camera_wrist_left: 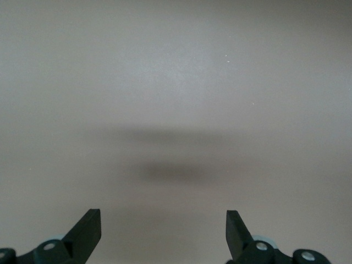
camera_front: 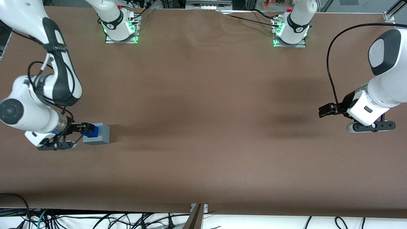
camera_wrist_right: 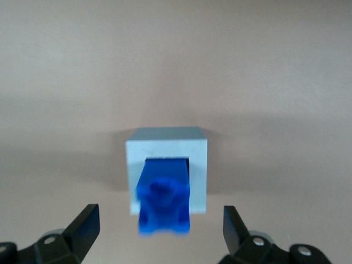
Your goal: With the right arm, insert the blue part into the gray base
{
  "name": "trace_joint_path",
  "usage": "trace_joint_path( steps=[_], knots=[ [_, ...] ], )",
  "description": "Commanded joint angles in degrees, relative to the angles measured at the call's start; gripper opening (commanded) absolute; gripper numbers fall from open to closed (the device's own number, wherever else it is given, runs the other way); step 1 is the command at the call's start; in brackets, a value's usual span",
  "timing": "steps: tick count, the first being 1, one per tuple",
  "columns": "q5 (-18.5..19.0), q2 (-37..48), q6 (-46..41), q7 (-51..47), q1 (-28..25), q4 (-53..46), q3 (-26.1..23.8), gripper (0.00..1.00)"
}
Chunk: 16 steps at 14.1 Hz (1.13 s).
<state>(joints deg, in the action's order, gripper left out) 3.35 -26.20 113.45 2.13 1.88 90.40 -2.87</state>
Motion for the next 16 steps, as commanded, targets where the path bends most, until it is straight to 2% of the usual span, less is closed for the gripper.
trace_joint_path(
  steps=[1,7,9,10,12,16],
  knots=[
    [-2.64,9.04,-6.47,-0.11,0.32,1.27,-0.38,0.99],
    [-3.08,21.35,-20.02,0.24,0.67,0.64,-0.21,0.99],
    [-2.91,24.87,-18.98,-1.59,0.58,3.71,0.40,0.99],
    [-3.34,25.41,-18.10,-2.65,0.32,5.56,2.93,0.99],
    [-6.67,27.51,-16.17,-2.41,-0.64,9.86,4.79,0.99],
    [-6.07,27.70,-15.81,-2.40,-1.79,9.44,4.72,0.99]
  ],
)
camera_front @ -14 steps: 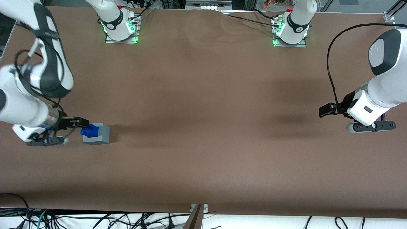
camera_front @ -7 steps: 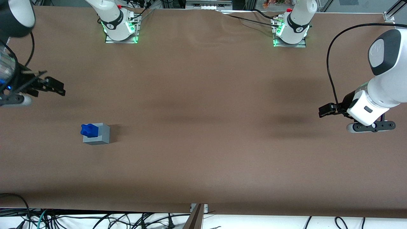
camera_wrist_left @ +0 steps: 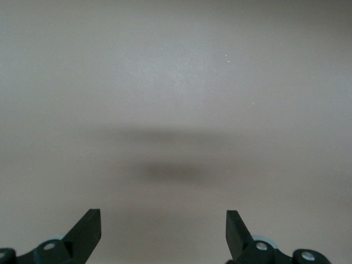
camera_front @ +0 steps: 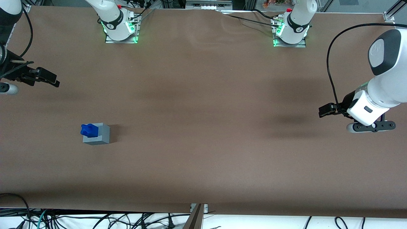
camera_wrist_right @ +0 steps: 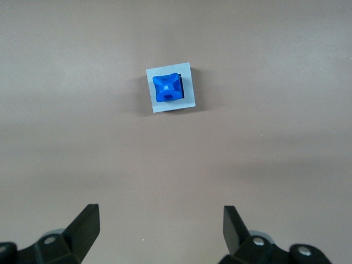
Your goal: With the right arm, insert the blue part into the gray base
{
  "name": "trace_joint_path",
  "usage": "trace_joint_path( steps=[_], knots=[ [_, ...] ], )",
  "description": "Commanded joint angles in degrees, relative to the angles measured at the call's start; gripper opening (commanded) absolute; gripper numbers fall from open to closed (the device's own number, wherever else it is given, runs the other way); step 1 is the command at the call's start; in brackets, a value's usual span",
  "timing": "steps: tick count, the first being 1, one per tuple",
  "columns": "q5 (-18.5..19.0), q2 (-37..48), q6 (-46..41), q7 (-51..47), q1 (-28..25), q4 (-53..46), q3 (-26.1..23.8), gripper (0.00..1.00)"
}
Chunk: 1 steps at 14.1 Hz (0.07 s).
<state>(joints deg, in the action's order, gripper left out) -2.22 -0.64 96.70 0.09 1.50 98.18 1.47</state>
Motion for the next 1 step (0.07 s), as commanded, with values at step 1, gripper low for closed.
trace_joint_path(
  steps=[1],
  knots=[
    [0.28,2.14,0.94,-0.35,-1.67,1.58,0.38,0.99]
  ],
)
